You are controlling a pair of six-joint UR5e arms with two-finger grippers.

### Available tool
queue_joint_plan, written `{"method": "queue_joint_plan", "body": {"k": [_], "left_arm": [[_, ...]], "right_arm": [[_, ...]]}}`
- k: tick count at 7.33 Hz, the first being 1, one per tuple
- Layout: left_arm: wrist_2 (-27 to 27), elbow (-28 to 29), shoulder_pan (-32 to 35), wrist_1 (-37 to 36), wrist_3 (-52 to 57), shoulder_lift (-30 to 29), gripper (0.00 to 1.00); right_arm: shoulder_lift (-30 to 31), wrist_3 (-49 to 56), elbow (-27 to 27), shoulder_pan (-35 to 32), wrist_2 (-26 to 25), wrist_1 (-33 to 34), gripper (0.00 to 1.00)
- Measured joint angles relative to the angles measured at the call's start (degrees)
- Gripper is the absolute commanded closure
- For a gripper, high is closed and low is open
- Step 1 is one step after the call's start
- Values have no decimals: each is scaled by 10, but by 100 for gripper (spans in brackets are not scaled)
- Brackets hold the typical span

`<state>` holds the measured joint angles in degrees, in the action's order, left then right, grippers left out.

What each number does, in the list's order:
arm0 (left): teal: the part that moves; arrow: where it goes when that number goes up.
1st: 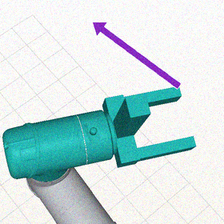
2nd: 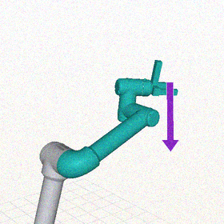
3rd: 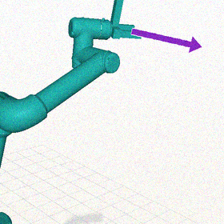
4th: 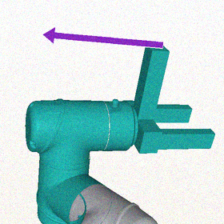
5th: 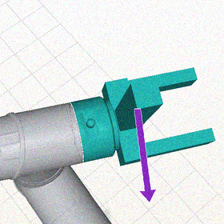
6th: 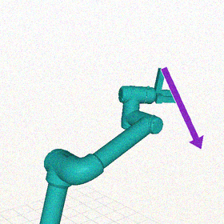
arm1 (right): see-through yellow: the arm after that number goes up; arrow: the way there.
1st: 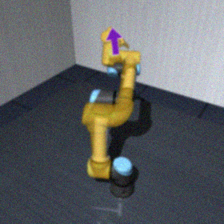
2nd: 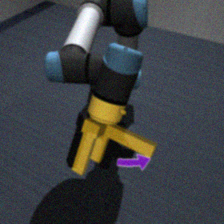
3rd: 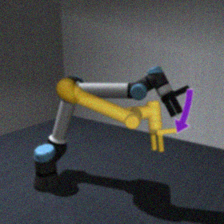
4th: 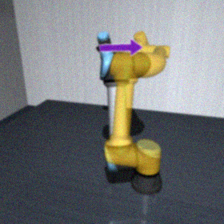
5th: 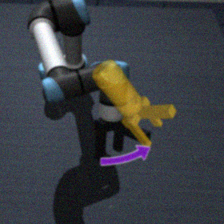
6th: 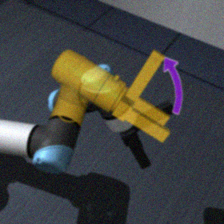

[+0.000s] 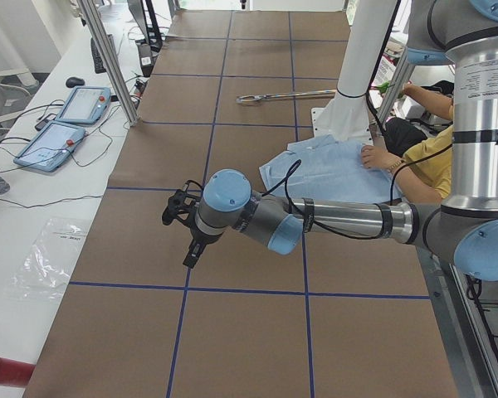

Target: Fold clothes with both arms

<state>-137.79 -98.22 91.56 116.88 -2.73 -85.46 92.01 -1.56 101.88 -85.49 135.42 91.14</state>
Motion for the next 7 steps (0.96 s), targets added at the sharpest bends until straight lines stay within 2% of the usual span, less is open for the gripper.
{"method": "queue_joint_plan", "body": {"k": [7], "left_arm": [[2, 0, -5, 13, -1, 0, 0]], "right_arm": [[-1, -1, 3, 1, 0, -1, 0]]}}
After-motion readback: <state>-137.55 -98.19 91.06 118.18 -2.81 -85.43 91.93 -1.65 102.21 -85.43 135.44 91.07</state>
